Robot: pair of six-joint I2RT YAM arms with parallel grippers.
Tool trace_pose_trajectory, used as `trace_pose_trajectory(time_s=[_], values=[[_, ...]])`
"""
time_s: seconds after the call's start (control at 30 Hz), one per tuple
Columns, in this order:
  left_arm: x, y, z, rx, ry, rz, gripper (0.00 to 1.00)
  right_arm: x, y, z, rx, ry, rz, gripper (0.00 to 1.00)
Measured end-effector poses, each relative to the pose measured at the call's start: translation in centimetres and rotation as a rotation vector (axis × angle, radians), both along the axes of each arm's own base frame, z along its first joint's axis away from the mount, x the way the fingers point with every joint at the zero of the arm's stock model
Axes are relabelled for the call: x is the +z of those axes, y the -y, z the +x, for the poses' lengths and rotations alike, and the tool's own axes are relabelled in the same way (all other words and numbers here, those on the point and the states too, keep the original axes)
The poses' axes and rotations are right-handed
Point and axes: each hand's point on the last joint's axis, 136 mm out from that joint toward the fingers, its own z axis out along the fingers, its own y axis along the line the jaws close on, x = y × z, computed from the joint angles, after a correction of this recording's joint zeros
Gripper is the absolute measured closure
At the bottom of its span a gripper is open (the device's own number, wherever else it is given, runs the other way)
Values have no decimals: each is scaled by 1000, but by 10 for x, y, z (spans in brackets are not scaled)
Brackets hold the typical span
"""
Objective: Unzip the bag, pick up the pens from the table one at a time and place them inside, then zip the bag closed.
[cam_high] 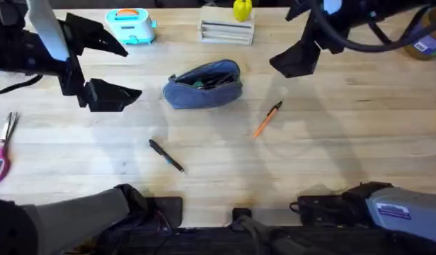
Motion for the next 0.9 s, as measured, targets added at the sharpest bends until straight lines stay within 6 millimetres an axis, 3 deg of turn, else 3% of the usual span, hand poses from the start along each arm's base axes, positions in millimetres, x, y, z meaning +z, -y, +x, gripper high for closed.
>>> trace_pose_trajectory(time_s=[0.33, 0.63, 0.77, 0.9], values=[[0, 0, 0, 0, 0, 0, 7, -30, 35, 9, -370, -63, 54, 5], [0, -1, 2, 0, 10, 5, 8, -68, 70, -6, -703, -147, 63, 5], [0, -1, 2, 0, 10, 5, 7, -83, 66, -14, -760, -233, 115, 5], [0, -1, 2, 0, 10, 5, 7, -84, 50, -18, -745, -311, 202, 5]])
